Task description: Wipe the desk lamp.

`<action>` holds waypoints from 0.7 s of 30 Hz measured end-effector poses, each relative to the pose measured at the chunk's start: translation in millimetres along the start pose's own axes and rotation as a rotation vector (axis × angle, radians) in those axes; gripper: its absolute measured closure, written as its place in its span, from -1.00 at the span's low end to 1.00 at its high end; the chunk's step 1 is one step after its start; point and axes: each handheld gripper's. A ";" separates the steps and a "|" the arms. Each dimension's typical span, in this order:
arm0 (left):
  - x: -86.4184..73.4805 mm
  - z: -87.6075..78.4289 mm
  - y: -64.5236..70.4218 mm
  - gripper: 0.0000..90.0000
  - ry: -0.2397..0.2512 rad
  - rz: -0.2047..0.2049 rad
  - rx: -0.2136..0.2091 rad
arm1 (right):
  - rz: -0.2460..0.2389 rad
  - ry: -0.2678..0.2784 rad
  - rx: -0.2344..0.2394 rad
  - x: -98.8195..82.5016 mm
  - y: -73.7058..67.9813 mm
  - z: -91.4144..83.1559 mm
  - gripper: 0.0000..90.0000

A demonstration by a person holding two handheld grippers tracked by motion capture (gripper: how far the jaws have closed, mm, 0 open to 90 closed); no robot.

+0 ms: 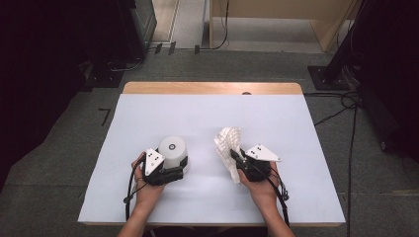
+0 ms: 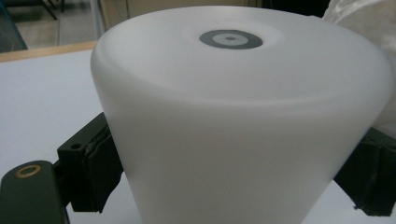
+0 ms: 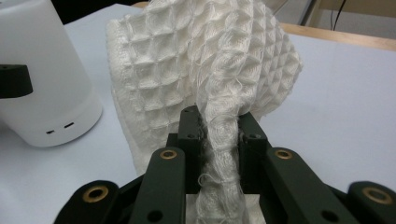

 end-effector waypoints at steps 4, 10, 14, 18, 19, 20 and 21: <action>0.0 -2.3 -0.5 -0.82 -0.004 -0.002 -0.013 | 0.003 -0.014 -0.015 -1.7 2.4 2.4 0.69; 7.3 -17.0 -4.9 -1.00 0.030 -0.058 -0.050 | 0.016 -0.055 -0.050 -5.2 7.2 6.9 0.69; 10.4 -32.4 -7.5 -1.00 0.052 -0.081 -0.065 | 0.036 -0.052 -0.080 -9.6 13.4 8.2 0.61; 8.1 -52.2 -9.3 -1.00 0.073 -0.103 -0.068 | 0.070 -0.042 -0.075 -13.0 19.0 9.4 0.40; 7.6 -56.8 -10.5 -1.00 0.074 -0.108 -0.068 | 0.073 -0.038 -0.076 -13.2 19.7 9.1 0.35; 7.0 -61.2 -12.0 -1.00 0.079 -0.111 -0.062 | 0.079 -0.033 -0.075 -13.0 20.2 8.7 0.29; 6.5 -65.4 -13.7 -1.00 0.080 -0.110 -0.053 | 0.084 -0.026 -0.069 -12.3 20.7 7.6 0.23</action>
Point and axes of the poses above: each handheld gripper's, and its own axes: z roughly forward along the jaws, x roughly out of its top, y roughly to its right, and after that the axes turned 6 degrees about y, right-handed
